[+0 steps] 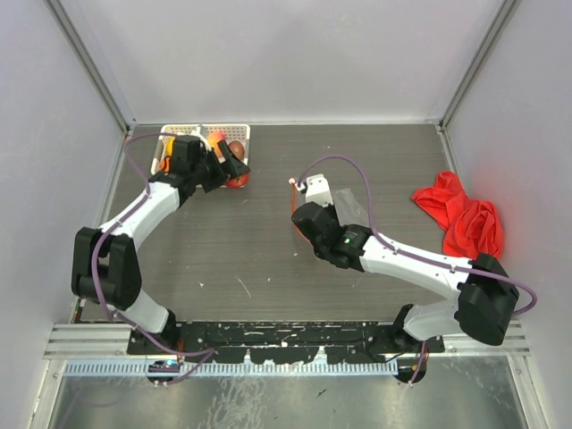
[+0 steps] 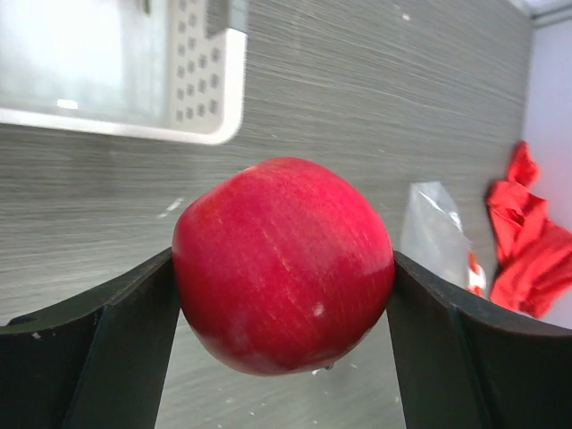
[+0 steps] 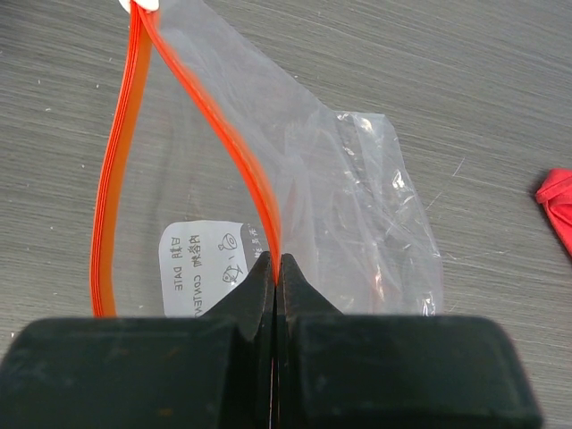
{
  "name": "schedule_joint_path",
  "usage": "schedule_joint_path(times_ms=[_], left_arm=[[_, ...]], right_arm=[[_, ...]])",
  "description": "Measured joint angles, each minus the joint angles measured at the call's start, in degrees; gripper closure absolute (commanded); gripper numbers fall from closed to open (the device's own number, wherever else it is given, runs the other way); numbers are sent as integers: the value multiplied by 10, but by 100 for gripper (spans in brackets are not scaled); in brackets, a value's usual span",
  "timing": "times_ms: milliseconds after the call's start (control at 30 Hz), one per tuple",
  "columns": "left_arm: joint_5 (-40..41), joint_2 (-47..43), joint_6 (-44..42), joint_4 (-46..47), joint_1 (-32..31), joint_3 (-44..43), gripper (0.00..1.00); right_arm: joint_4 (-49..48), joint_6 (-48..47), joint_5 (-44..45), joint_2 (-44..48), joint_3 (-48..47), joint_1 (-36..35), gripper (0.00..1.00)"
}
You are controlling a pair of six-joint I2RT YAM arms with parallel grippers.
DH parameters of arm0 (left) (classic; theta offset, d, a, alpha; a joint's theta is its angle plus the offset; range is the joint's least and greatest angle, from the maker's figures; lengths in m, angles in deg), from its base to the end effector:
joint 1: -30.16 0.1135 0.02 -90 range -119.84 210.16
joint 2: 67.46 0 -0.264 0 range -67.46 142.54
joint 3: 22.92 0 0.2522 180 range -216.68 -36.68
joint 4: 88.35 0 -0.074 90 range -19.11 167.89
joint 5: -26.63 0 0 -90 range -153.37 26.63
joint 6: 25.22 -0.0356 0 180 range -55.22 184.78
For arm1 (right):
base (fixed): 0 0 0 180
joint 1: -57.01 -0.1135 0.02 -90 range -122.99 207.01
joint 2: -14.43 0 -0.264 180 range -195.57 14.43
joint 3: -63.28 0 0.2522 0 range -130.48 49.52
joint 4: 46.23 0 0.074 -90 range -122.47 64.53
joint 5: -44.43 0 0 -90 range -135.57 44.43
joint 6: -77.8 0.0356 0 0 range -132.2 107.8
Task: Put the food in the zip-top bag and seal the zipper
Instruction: Pick up the fake fruit from the bin.
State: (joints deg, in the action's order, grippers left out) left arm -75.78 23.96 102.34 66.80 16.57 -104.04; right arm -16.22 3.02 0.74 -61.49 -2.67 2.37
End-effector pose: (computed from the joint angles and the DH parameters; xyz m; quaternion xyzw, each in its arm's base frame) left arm 0.3516 -0.0929 0.2697 -0.1345 0.8735 -0.2842 0.3716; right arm 0.1829 0.2132 0.2626 -0.1245 0.8405 -0.0696 0.5227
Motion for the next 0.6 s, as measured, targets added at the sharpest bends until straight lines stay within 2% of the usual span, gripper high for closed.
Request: schedule_joint_path(times_ms=[167,600], left_arm=[[-45,-37,29,26,-16,33,68],[-119,-107,83,124,-110,133,70]], right_arm=[[-2,0,-1,0,0,0,99],[-8,2,-12,-6,-8,0,100]])
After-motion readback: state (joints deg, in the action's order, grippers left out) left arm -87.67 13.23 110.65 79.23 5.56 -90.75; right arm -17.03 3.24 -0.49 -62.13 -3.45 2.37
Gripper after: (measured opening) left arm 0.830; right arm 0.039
